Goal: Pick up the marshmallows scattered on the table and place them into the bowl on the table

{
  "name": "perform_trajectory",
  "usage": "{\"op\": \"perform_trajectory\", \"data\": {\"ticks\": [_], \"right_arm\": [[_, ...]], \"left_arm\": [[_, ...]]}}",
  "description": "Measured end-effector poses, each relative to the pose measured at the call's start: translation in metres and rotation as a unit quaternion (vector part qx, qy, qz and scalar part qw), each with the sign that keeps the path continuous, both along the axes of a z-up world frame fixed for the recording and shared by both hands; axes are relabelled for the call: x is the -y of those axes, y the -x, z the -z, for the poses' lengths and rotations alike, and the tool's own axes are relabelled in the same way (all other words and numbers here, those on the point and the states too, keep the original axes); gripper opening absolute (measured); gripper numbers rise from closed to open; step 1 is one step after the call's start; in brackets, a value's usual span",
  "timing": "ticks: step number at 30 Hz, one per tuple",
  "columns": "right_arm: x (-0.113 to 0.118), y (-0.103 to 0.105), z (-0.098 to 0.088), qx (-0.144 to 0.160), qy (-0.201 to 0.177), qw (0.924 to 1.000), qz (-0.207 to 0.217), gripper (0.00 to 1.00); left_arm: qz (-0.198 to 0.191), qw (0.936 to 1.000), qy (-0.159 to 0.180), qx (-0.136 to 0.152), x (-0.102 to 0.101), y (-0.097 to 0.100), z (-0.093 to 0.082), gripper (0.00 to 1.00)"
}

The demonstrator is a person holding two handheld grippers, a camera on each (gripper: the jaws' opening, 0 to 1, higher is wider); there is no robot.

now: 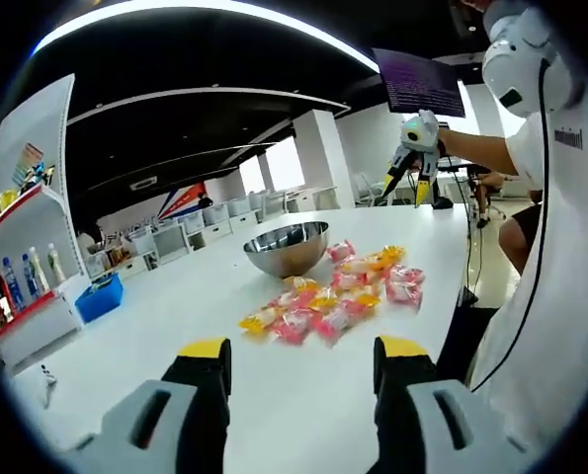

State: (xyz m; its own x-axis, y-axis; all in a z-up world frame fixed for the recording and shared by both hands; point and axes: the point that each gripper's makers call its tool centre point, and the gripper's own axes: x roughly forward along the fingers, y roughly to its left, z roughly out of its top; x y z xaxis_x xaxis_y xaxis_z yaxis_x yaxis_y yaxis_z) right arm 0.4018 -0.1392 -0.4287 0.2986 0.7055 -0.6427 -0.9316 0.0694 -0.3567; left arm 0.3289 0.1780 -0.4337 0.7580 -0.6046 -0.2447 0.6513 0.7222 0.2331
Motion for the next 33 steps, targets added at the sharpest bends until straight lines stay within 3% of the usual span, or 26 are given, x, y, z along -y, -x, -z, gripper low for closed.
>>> {"op": "perform_trajectory", "data": {"ticks": [13, 17, 33], "right_arm": [[-0.008, -0.005, 0.048, -0.033, 0.060, 0.9971, -0.033, 0.43], [-0.001, -0.011, 0.065, -0.023, 0.090, 0.9947, -0.046, 0.42], [-0.005, -0.024, 0.091, -0.032, 0.112, 0.9917, -0.055, 0.38]], "left_arm": [[0.000, 0.9999, -0.009, -0.011, 0.002, 0.001, 0.008, 0.58], [0.001, 0.9999, -0.007, -0.013, 0.002, 0.003, 0.008, 0.58], [0.005, 0.9995, -0.017, -0.028, 0.001, 0.005, 0.016, 0.59]]}}
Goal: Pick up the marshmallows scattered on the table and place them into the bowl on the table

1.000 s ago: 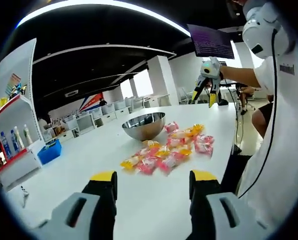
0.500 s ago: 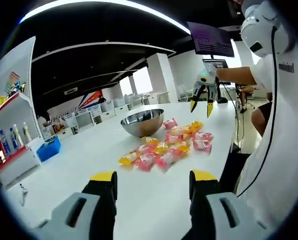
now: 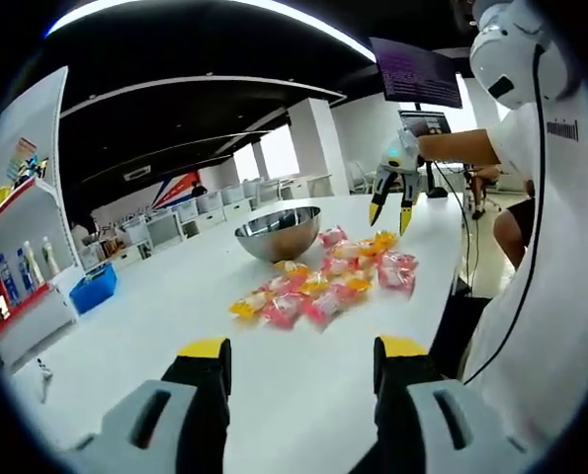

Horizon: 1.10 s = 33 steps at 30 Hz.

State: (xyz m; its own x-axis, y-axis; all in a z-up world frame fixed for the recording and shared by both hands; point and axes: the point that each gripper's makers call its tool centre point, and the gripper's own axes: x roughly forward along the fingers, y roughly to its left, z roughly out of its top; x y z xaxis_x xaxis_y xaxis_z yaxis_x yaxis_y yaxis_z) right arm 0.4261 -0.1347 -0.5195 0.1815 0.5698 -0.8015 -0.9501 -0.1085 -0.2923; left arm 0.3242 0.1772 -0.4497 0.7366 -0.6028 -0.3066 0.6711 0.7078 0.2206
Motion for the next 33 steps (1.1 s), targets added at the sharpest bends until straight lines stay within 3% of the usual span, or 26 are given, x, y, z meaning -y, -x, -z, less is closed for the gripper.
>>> {"op": "perform_trajectory", "data": {"ticks": [19, 33], "right_arm": [[-0.007, 0.000, 0.012, 0.003, 0.024, 0.9997, -0.002, 0.22], [-0.008, -0.001, 0.006, 0.004, 0.014, 0.9999, 0.006, 0.19]], "left_arm": [[0.000, 0.9999, -0.010, -0.007, 0.002, -0.003, 0.006, 0.59], [0.001, 0.9999, -0.011, -0.010, 0.002, -0.004, 0.009, 0.59]]}}
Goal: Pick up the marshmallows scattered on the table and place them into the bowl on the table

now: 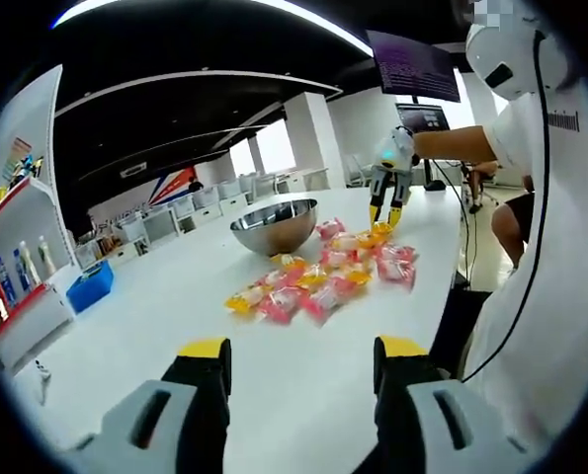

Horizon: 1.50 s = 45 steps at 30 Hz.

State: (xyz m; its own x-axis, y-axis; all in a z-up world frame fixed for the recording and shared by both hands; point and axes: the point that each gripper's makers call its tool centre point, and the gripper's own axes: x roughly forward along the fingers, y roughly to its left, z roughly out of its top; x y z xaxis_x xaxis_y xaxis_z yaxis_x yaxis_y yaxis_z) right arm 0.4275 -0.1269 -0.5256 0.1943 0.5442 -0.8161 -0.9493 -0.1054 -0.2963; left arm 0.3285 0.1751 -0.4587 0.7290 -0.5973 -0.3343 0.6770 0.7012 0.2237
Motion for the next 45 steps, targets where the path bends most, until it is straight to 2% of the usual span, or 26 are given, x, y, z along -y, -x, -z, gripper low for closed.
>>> {"op": "perform_trajectory", "data": {"ticks": [6, 10, 16, 30, 36, 39, 45], "right_arm": [[0.000, 0.000, -0.006, 0.001, -0.007, 1.0000, 0.000, 0.19], [-0.002, -0.003, -0.019, 0.001, -0.031, 0.9995, 0.006, 0.19], [0.000, -0.007, -0.025, 0.011, -0.042, 0.9990, 0.012, 0.19], [0.005, -0.014, -0.045, 0.027, -0.047, 0.9984, 0.018, 0.19], [-0.001, -0.020, -0.068, 0.032, -0.084, 0.9954, 0.033, 0.19], [-0.005, -0.026, -0.076, 0.034, -0.097, 0.9936, 0.046, 0.19], [-0.015, -0.030, -0.092, 0.041, -0.127, 0.9900, 0.047, 0.19]], "left_arm": [[0.006, 1.0000, -0.003, 0.003, 0.003, 0.000, -0.002, 0.58], [0.005, 1.0000, -0.001, 0.003, 0.003, -0.001, -0.002, 0.58], [0.005, 1.0000, -0.002, 0.005, 0.003, -0.001, -0.004, 0.58], [0.007, 0.9999, -0.004, 0.010, 0.008, 0.001, -0.008, 0.58], [0.010, 0.9998, -0.005, 0.013, 0.010, 0.004, -0.010, 0.58], [0.011, 0.9998, -0.003, 0.015, 0.011, 0.004, -0.010, 0.58], [0.011, 0.9998, -0.007, 0.017, 0.011, 0.004, -0.010, 0.58]]}}
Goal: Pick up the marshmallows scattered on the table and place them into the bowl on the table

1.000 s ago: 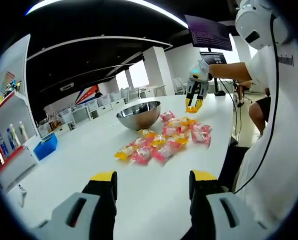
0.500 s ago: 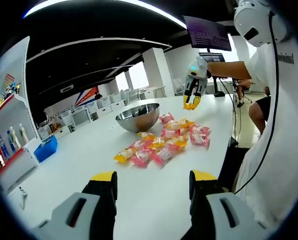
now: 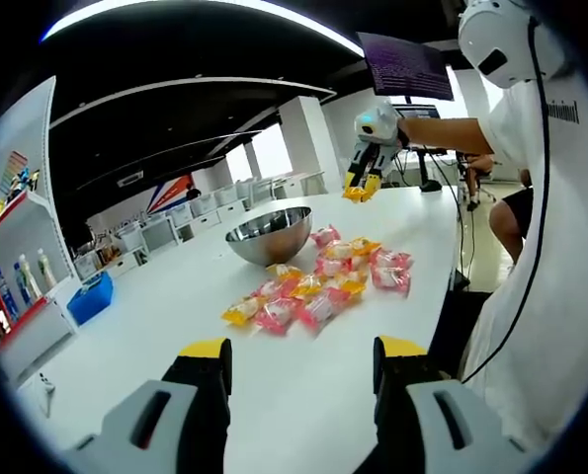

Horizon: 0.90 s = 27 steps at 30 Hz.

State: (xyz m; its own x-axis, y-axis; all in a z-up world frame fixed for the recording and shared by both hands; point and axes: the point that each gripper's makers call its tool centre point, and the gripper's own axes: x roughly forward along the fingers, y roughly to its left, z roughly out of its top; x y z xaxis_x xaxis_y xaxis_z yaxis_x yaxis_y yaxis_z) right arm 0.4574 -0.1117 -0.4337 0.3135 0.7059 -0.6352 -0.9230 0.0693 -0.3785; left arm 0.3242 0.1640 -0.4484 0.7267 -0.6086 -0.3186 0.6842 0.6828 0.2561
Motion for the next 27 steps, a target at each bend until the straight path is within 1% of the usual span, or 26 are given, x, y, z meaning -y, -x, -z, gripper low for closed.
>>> {"op": "perform_trajectory", "data": {"ticks": [4, 5, 6, 9, 11, 14, 17, 22, 25, 27], "right_arm": [[-0.007, -0.009, -0.015, 0.006, -0.024, 0.9996, 0.016, 0.19], [-0.010, -0.013, -0.022, 0.012, -0.038, 0.9989, 0.024, 0.19], [-0.012, -0.018, -0.027, 0.011, -0.054, 0.9978, 0.036, 0.19], [-0.017, -0.027, -0.037, 0.014, -0.080, 0.9953, 0.053, 0.19], [-0.019, -0.033, -0.041, 0.016, -0.087, 0.9940, 0.064, 0.19], [-0.022, -0.040, -0.044, 0.019, -0.095, 0.9923, 0.077, 0.19], [-0.025, -0.049, -0.044, 0.011, -0.097, 0.9897, 0.105, 0.19], [-0.032, -0.068, -0.047, 0.003, -0.124, 0.9819, 0.143, 0.19], [-0.040, -0.077, -0.047, -0.003, -0.138, 0.9783, 0.154, 0.19], [-0.045, -0.081, -0.046, -0.001, -0.141, 0.9771, 0.160, 0.19]], "left_arm": [[-0.001, 1.0000, 0.000, 0.003, -0.001, -0.001, -0.003, 0.58], [-0.002, 1.0000, 0.000, 0.004, -0.001, -0.001, -0.004, 0.58], [-0.002, 1.0000, 0.001, 0.004, -0.002, -0.001, -0.005, 0.58], [-0.006, 0.9999, -0.002, 0.010, -0.003, -0.002, -0.006, 0.58], [-0.005, 0.9999, 0.000, 0.012, -0.004, -0.001, -0.007, 0.58], [-0.006, 0.9999, 0.002, 0.014, -0.006, -0.001, -0.009, 0.58], [-0.006, 0.9999, 0.001, 0.014, -0.006, 0.000, -0.008, 0.58], [-0.006, 0.9999, 0.003, 0.015, -0.006, 0.001, -0.007, 0.58], [-0.008, 0.9998, 0.006, 0.016, -0.007, 0.002, -0.006, 0.58], [-0.009, 0.9998, 0.005, 0.016, -0.009, 0.003, -0.006, 0.58]]}}
